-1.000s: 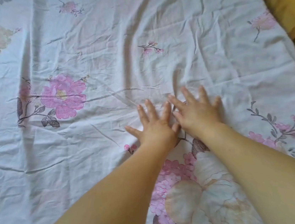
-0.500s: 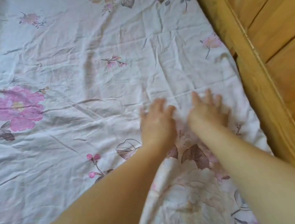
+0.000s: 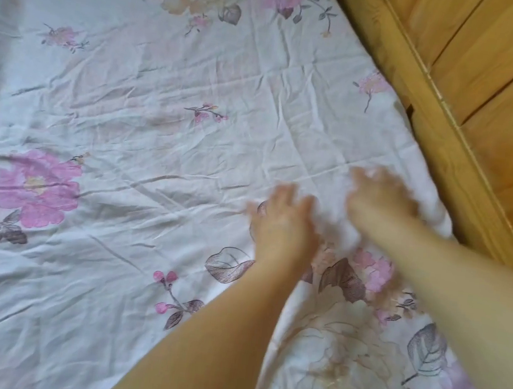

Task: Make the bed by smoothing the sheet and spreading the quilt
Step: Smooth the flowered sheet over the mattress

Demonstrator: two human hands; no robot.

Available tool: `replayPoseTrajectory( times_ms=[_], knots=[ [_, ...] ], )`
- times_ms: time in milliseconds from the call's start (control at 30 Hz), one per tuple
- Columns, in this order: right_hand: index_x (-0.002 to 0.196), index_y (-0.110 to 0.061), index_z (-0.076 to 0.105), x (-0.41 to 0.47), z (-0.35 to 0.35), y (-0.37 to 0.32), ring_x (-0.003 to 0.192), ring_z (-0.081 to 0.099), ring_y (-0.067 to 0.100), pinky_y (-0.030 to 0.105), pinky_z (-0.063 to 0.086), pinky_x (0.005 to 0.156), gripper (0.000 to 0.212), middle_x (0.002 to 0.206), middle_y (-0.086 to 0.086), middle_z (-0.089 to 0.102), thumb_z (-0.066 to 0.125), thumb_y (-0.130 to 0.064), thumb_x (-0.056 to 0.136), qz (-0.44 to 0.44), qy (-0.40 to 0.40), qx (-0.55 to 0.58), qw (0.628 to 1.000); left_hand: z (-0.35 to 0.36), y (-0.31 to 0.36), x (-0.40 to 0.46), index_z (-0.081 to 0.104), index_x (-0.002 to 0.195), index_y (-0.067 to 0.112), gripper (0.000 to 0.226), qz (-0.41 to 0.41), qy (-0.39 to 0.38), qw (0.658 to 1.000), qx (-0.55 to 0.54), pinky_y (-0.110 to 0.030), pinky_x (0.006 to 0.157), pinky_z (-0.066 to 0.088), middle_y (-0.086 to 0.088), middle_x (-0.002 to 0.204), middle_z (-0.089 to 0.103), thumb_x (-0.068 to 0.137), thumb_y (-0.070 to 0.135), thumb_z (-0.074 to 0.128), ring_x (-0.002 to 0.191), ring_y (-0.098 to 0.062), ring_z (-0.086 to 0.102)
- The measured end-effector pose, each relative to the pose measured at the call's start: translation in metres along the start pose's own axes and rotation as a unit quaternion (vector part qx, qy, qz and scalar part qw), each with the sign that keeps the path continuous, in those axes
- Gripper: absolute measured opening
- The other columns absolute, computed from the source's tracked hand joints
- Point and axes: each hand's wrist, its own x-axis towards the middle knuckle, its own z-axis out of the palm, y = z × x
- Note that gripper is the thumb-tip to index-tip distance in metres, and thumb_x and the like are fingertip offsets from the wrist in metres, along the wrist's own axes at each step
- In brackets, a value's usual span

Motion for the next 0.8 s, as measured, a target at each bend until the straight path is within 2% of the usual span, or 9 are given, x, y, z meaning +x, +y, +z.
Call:
replayPoseTrajectory(
  times_ms=[67, 100, 233, 333, 400, 500, 567, 667, 800],
  knots=[
    [0.148, -0.046, 0.007, -0.015, 0.02, -0.013, 0.146, -0.003, 0.031, 0.059, 0.017, 0.113, 0.055, 0.16, -0.006, -0.005, 0.033, -0.04, 0.099, -0.129, -0.021, 0.023, 0.991, 0.006, -0.017, -0.007, 0.025, 0.142, 0.044, 0.05, -0.109, 0.008, 0.993, 0.035, -0.071, 0.105, -0.003, 0.0, 0.159, -0.003, 0.095, 0.032, 0.037, 0.146, -0.031, -0.011],
    [0.146, -0.051, 0.002, -0.018, 0.029, -0.013, 0.145, -0.01, 0.031, 0.062, 0.014, 0.113, 0.057, 0.159, -0.01, -0.011, 0.032, -0.048, 0.098, -0.157, -0.038, 0.025, 0.987, 0.01, -0.019, -0.013, 0.018, 0.142, 0.048, 0.051, -0.111, -0.012, 0.993, 0.039, -0.075, 0.101, -0.006, 0.001, 0.159, -0.01, 0.095, 0.036, 0.035, 0.144, -0.034, -0.019],
    [0.142, -0.057, 0.0, -0.019, 0.027, 0.029, 0.144, -0.009, 0.034, 0.068, 0.015, 0.108, 0.066, 0.157, -0.01, -0.013, 0.035, -0.069, 0.087, -0.039, -0.088, 0.051, 0.994, 0.033, 0.009, -0.02, 0.02, 0.14, 0.053, 0.051, -0.001, -0.104, 0.993, 0.047, -0.079, 0.094, -0.012, 0.004, 0.158, -0.016, 0.094, 0.041, 0.04, 0.141, -0.033, -0.028],
    [0.139, -0.042, 0.024, -0.027, 0.012, 0.054, 0.138, 0.018, 0.036, 0.053, 0.028, 0.108, 0.052, 0.148, 0.008, 0.016, 0.04, -0.055, 0.091, 0.084, -0.078, 0.014, 0.993, 0.029, 0.024, -0.023, 0.048, 0.126, 0.051, 0.04, 0.082, -0.149, 0.985, 0.029, -0.075, 0.102, -0.007, 0.006, 0.158, 0.003, 0.092, 0.031, 0.049, 0.146, -0.025, -0.013],
    [0.135, -0.029, 0.034, -0.042, 0.013, 0.045, 0.135, 0.025, 0.036, 0.055, 0.025, 0.109, 0.053, 0.142, 0.01, 0.027, 0.048, -0.039, 0.085, 0.097, -0.027, 0.028, 0.994, 0.028, 0.025, -0.028, 0.057, 0.12, 0.045, 0.035, 0.059, -0.108, 0.992, 0.019, -0.07, 0.106, 0.007, 0.003, 0.151, 0.021, 0.091, 0.026, 0.05, 0.145, -0.022, 0.003],
    [0.143, -0.044, 0.02, -0.077, 0.042, 0.028, 0.145, -0.001, 0.029, 0.062, 0.014, 0.111, 0.055, 0.157, -0.002, 0.003, 0.042, -0.042, 0.093, -0.064, -0.032, 0.096, 0.993, 0.037, 0.017, -0.048, 0.037, 0.132, 0.047, 0.043, -0.053, -0.061, 0.997, 0.013, -0.073, 0.104, 0.006, 0.0, 0.156, 0.006, 0.092, 0.037, 0.045, 0.146, -0.027, -0.008],
    [0.143, -0.056, 0.004, -0.095, 0.061, 0.049, 0.146, -0.016, 0.026, 0.062, 0.017, 0.109, 0.062, 0.158, -0.013, -0.013, 0.038, -0.056, 0.092, -0.1, -0.058, 0.071, 0.991, 0.049, 0.016, -0.069, 0.015, 0.141, 0.048, 0.058, -0.047, -0.086, 0.993, 0.063, -0.075, 0.1, 0.0, 0.0, 0.158, -0.013, 0.091, 0.044, 0.043, 0.144, -0.029, -0.019],
    [0.146, -0.052, -0.004, -0.102, 0.067, 0.11, 0.146, -0.009, 0.024, 0.055, 0.02, 0.112, 0.068, 0.158, -0.009, -0.014, 0.037, -0.059, 0.093, -0.036, -0.089, 0.036, 0.995, 0.065, 0.024, -0.096, 0.001, 0.147, 0.043, 0.063, -0.034, -0.12, 0.988, 0.093, -0.077, 0.099, -0.001, -0.003, 0.157, -0.021, 0.095, 0.034, 0.036, 0.143, -0.031, -0.024],
    [0.15, -0.036, 0.005, -0.125, 0.055, 0.131, 0.143, 0.009, 0.032, 0.054, 0.03, 0.108, 0.058, 0.159, 0.005, -0.005, 0.034, -0.03, 0.1, 0.055, -0.067, 0.014, 0.996, 0.082, 0.039, -0.122, -0.001, 0.147, 0.044, 0.057, -0.049, -0.121, 0.988, 0.083, -0.076, 0.1, -0.003, -0.002, 0.157, -0.024, 0.099, 0.033, 0.028, 0.142, -0.03, -0.026]
  ],
)
